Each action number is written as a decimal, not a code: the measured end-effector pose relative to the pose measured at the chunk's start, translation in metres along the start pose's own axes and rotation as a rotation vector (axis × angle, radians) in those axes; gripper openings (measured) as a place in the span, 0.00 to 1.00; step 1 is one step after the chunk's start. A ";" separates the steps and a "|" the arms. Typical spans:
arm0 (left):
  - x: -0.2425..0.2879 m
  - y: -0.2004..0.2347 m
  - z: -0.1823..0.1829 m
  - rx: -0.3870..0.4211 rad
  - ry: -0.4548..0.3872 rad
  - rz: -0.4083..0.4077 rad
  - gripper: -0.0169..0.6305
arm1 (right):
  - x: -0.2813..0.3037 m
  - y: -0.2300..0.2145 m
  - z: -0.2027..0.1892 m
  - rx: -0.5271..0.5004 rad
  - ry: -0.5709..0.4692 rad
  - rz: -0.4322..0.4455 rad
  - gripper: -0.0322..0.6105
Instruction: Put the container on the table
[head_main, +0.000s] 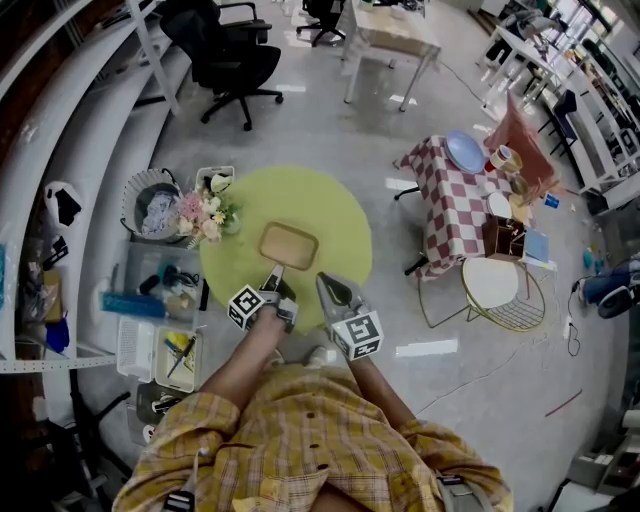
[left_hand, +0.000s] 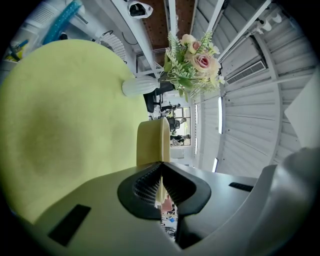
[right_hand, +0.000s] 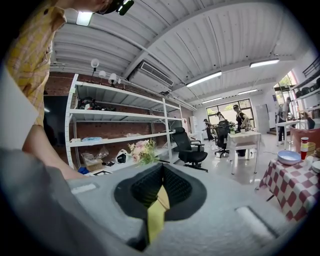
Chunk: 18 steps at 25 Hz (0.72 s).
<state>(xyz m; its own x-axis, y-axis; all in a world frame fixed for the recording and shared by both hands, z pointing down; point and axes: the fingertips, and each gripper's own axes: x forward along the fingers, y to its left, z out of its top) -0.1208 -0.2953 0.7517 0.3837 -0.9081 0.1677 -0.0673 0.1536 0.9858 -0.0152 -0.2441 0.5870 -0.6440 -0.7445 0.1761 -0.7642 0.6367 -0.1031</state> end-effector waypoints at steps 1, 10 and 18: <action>0.001 0.002 0.001 -0.003 -0.003 0.000 0.05 | 0.000 0.001 0.001 -0.001 0.002 0.000 0.05; 0.003 0.019 0.008 -0.015 -0.019 0.023 0.05 | -0.002 0.002 -0.002 -0.012 0.009 0.000 0.05; 0.011 0.030 0.011 -0.010 -0.013 0.048 0.05 | 0.001 0.002 -0.008 -0.005 0.032 0.009 0.05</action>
<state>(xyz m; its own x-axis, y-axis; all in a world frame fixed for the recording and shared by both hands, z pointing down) -0.1284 -0.3054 0.7828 0.3680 -0.9046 0.2150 -0.0759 0.2012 0.9766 -0.0170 -0.2417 0.5945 -0.6491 -0.7322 0.2061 -0.7583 0.6442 -0.0996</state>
